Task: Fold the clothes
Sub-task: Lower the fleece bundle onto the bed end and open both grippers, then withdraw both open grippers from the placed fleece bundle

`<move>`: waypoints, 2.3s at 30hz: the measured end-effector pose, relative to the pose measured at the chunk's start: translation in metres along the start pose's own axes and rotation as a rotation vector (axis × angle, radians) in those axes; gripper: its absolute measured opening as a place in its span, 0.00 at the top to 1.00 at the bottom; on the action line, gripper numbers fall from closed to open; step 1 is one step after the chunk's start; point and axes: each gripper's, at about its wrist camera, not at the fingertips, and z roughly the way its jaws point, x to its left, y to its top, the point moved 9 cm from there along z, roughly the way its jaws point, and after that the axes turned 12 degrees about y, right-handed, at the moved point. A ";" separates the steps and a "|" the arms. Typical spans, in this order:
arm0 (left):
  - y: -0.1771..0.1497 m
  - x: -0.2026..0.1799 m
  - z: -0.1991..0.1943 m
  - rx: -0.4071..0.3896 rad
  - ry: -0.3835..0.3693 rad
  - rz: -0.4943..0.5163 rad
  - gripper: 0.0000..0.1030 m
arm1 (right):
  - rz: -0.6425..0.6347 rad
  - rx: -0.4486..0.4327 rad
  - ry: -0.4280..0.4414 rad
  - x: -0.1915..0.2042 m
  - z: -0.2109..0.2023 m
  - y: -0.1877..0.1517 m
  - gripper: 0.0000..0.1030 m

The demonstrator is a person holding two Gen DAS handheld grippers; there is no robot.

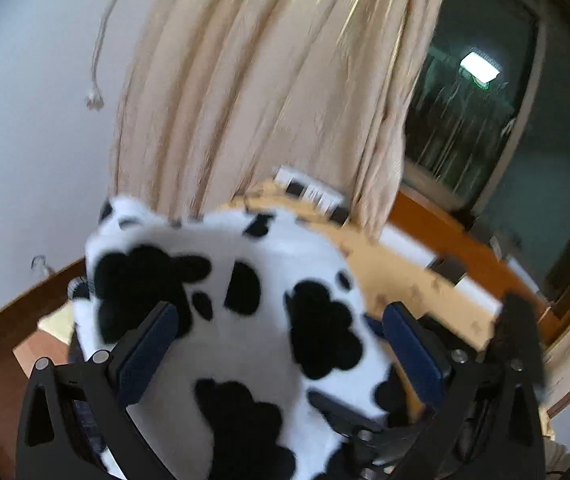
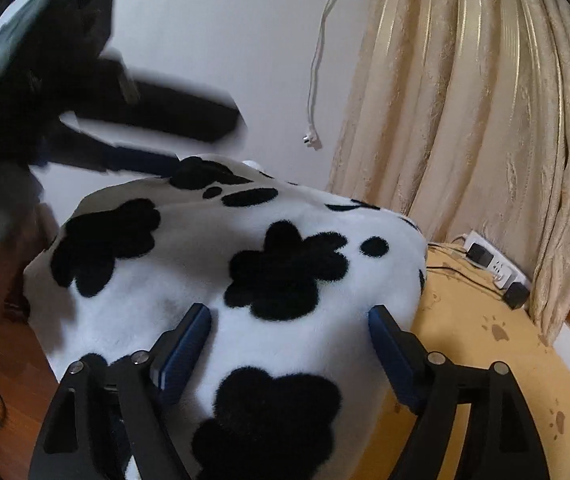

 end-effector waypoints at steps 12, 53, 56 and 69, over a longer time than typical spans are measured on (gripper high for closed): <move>-0.018 0.011 0.017 -0.116 0.025 0.058 0.00 | 0.076 -0.027 0.052 -0.006 0.011 -0.008 0.11; -0.111 -0.220 -0.031 -0.269 0.250 0.140 0.00 | 0.664 -0.106 -0.366 -0.152 -0.273 -0.215 0.01; -0.114 -0.187 -0.049 -0.329 0.425 0.096 0.00 | 0.667 -0.105 -0.360 -0.145 -0.267 -0.221 0.01; -0.135 -0.104 -0.117 -0.340 0.730 0.037 0.00 | 0.396 -0.031 -0.308 -0.085 -0.235 -0.189 0.01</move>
